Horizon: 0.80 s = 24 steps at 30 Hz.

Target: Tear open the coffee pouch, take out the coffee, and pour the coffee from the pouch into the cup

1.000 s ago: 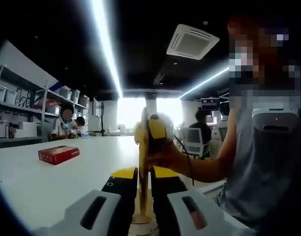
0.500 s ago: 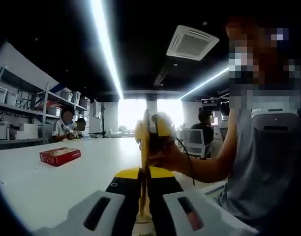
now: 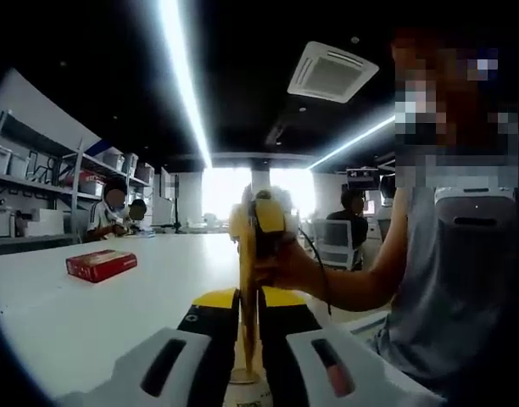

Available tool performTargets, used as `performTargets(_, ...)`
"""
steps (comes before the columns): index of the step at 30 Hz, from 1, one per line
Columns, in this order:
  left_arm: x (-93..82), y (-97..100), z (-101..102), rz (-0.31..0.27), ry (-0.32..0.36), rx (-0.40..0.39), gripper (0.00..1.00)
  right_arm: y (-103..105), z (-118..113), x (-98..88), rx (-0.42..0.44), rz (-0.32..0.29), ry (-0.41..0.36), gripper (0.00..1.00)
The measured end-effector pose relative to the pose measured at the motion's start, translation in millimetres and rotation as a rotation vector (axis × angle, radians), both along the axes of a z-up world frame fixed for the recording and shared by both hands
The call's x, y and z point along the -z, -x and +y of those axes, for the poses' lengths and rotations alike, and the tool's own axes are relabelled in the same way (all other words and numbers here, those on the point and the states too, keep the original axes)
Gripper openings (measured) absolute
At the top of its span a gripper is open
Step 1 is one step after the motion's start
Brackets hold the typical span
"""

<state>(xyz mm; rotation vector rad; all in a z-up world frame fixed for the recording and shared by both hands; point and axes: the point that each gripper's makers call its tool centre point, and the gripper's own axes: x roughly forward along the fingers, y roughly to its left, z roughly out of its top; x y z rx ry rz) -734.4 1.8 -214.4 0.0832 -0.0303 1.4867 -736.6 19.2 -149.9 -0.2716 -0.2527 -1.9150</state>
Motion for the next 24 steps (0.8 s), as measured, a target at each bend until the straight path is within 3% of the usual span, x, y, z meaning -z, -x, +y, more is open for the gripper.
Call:
performTargets(3,-0.6,1.4,-0.8,0.028,-0.003,-0.01,0.07,-0.4,-2.0,-0.1,-0.013,0.002,-0.004,0.08)
performTargets(7,-3.2,2.6,-3.6,0.026,-0.013,-0.01,0.06,-1.1,-2.4,-0.2,-0.02,0.001,-0.001,0.17)
performTargets(10,-4.5,2.6,-4.2,0.021,-0.018,-0.007,0.06,-0.4,1.3,-1.0,-0.018,0.001,0.006,0.17)
performTargets(19,0.6,0.1,-1.7,0.012,0.001,0.001,0.07,-0.6,-0.2,-2.6,-0.007,0.013,-0.009,0.07)
performTargets(24,0.2,1.1,-0.8,-0.008,-0.008,0.003,0.16,2.0,1.2,-3.2,0.0,-0.008,-0.012,0.06)
